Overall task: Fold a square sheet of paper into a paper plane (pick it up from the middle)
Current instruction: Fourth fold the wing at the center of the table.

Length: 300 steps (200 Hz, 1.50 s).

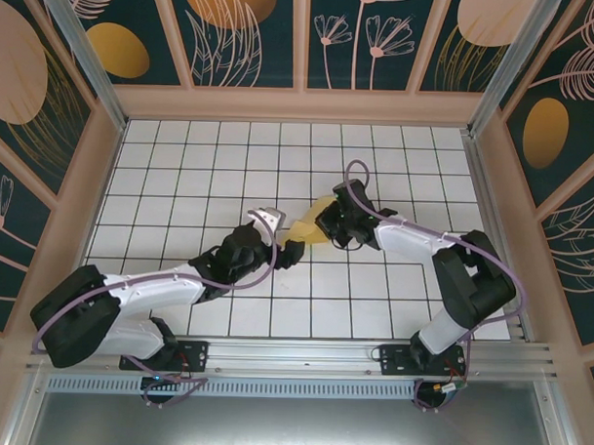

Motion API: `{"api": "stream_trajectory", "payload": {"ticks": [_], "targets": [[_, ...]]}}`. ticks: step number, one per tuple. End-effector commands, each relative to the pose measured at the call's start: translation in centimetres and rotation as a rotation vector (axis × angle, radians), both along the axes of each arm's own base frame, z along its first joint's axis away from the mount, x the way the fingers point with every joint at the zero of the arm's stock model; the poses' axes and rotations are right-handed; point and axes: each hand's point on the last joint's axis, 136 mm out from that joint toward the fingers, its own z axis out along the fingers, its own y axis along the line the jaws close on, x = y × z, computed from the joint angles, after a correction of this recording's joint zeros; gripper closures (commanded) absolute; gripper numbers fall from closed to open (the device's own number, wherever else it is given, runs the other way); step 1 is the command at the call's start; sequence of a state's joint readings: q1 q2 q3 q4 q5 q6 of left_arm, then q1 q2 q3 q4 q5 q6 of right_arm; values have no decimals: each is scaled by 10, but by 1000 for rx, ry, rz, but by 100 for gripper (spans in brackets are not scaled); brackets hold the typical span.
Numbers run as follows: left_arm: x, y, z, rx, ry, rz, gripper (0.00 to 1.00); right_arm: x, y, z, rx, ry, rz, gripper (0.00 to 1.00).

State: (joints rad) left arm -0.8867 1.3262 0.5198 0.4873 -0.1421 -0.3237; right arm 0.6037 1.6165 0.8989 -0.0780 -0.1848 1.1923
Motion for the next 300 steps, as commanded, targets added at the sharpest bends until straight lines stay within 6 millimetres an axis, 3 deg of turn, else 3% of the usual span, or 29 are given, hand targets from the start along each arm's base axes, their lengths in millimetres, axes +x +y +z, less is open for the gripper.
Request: {"api": "stream_trajectory", "payload": {"ticks": [1,50,112,205,256,300], "targets": [[9,-10,1,83,-86,-46,14,-3,2,-6,2,61,4,100],[15,-9,-17,199,-162,-73,15,-3,4,-7,22,80,26,100],[16,-29,-44,255,-110,-158,20,-2,7,1,65,82,47,100],[27,-35,-64,299,-104,-140,43,-7,9,3,106,113,63,95],[23,-34,-69,294,-104,-155,63,-7,10,6,122,106,76,78],[23,-35,-75,300,-100,-164,64,-8,12,9,133,99,86,81]]}}
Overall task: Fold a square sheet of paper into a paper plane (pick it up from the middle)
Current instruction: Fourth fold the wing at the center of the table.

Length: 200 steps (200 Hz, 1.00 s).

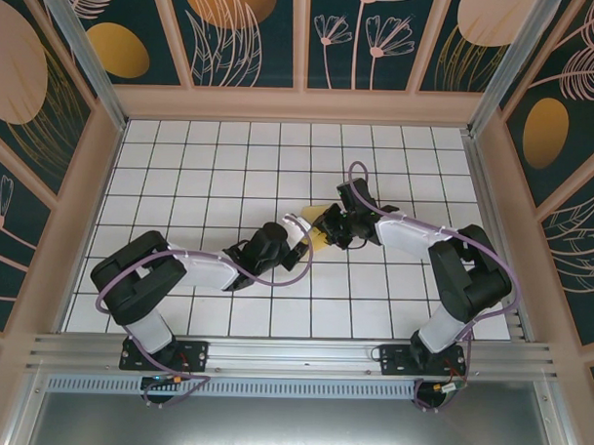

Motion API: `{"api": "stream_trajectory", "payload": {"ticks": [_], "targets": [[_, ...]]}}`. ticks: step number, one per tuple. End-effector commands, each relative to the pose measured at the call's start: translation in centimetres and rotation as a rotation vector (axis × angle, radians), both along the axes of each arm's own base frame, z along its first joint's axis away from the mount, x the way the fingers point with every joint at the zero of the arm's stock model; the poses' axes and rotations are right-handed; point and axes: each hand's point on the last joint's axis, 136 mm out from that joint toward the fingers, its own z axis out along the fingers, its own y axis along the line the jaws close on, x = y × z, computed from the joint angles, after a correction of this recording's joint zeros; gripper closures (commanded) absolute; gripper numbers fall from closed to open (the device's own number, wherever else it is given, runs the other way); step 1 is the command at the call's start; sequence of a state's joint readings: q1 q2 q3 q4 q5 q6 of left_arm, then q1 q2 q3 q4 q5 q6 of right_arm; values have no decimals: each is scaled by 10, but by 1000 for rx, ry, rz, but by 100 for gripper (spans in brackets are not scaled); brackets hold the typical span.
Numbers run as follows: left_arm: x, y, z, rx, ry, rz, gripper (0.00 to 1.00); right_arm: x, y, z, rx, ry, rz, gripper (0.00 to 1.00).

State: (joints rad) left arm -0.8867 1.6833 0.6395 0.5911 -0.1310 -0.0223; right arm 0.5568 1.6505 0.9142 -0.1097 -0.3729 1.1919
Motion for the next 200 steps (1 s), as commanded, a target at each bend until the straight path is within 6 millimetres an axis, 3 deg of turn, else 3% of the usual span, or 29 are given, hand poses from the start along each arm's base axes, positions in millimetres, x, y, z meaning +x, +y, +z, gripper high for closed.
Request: {"api": "stream_trajectory", "payload": {"ticks": [1,36,70,98,105,109,158,200], "targets": [[-2,-2,-5,0,-4,-19,64,4,5,15,39,-24,13,82],[-6,-6,-3,-29,3,-43,58,3,7,13,46,-22,22,93],[-10,-8,-1,-64,15,-54,49,3,8,11,46,-15,23,94],[-7,-6,-5,-62,18,-33,48,3,8,13,52,-18,23,94],[-7,-6,-4,-64,18,-30,48,3,8,14,53,-18,23,94],[-8,-5,-16,-45,37,-29,48,8,1,14,52,-17,3,94],[-3,-2,-21,-29,29,0,52,9,-1,16,70,-10,-5,91],[0,2,-20,-26,13,23,64,10,-6,16,65,-12,-14,83]]}}
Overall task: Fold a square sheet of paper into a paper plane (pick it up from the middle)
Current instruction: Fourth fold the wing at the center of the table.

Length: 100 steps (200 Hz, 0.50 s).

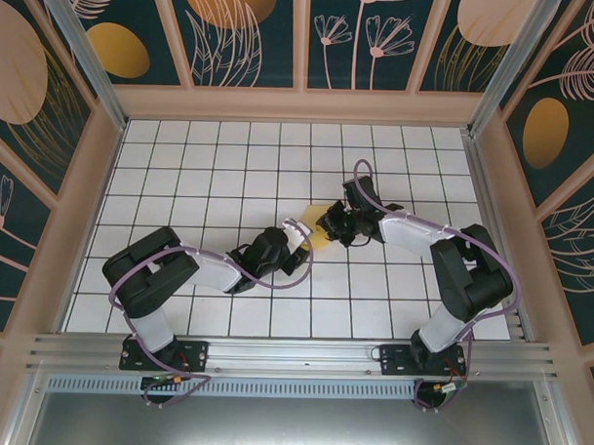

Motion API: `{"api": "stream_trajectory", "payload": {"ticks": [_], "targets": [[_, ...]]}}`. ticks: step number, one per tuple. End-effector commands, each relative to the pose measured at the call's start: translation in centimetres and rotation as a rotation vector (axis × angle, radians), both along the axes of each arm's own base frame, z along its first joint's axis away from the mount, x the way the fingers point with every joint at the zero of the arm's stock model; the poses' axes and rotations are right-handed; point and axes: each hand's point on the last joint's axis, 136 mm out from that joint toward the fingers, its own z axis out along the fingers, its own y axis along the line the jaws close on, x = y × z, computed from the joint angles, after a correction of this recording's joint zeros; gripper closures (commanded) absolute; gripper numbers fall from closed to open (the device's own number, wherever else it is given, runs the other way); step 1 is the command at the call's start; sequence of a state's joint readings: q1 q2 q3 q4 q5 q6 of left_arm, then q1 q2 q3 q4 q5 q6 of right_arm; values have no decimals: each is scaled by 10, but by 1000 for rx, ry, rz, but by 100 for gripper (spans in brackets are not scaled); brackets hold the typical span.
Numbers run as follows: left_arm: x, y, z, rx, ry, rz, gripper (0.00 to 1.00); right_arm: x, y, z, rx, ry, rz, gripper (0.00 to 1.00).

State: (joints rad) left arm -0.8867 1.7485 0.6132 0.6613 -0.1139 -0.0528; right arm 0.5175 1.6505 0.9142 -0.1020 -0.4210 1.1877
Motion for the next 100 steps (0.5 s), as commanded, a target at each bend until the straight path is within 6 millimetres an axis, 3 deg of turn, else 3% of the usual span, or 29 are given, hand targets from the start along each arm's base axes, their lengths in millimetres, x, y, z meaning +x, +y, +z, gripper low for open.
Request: {"api": "stream_trajectory", "payload": {"ticks": [1,52,100], "targets": [[4,2,3,-19,-26,22,64,4,0,13,30,-24,-7,83],[-1,0,0,-25,-6,4,80,6,-13,13,-10,-51,-9,60],[-6,0,5,-70,29,9,89,15,-25,31,-35,-228,65,56]]}}
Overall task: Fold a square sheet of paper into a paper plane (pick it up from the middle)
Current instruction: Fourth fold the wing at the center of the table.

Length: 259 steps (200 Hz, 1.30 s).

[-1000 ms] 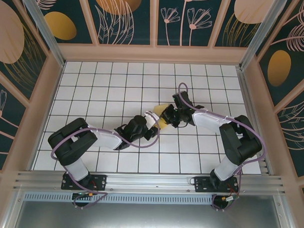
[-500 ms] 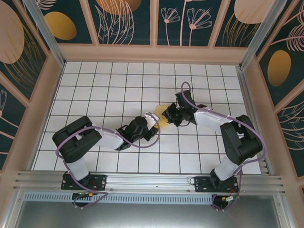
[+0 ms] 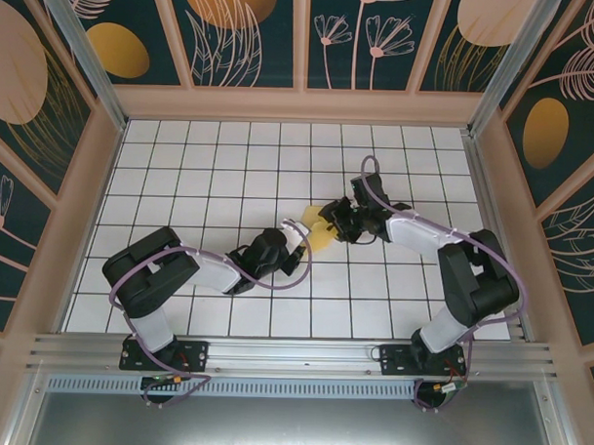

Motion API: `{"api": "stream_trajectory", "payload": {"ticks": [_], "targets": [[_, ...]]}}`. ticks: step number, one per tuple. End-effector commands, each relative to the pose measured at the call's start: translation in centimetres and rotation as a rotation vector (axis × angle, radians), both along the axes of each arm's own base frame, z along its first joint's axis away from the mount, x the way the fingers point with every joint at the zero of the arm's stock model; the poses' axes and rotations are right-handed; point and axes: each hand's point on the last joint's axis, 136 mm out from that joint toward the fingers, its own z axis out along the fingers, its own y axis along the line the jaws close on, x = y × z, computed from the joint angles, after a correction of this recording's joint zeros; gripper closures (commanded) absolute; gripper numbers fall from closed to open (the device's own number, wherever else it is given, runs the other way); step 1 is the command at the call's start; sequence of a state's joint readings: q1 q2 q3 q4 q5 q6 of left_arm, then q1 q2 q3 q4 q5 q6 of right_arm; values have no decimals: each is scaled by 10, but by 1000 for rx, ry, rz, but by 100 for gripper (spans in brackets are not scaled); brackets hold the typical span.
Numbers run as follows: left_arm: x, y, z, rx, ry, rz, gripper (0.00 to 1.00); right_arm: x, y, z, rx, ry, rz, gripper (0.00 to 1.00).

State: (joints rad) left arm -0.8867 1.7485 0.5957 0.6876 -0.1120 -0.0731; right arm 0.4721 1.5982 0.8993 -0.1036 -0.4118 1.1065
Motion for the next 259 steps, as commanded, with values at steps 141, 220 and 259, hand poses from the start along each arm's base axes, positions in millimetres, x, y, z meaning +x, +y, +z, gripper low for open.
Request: {"api": "stream_trajectory", "payload": {"ticks": [141,220,259], "targets": [[-26,-17,17,-316,398,91,97,-37,7,5,71,-440,411,55],[-32,-3,14,-449,480,193,97,-36,21,-16,109,-400,426,63],[-33,-1,12,-497,512,219,98,-35,27,-24,115,-373,433,63]]}}
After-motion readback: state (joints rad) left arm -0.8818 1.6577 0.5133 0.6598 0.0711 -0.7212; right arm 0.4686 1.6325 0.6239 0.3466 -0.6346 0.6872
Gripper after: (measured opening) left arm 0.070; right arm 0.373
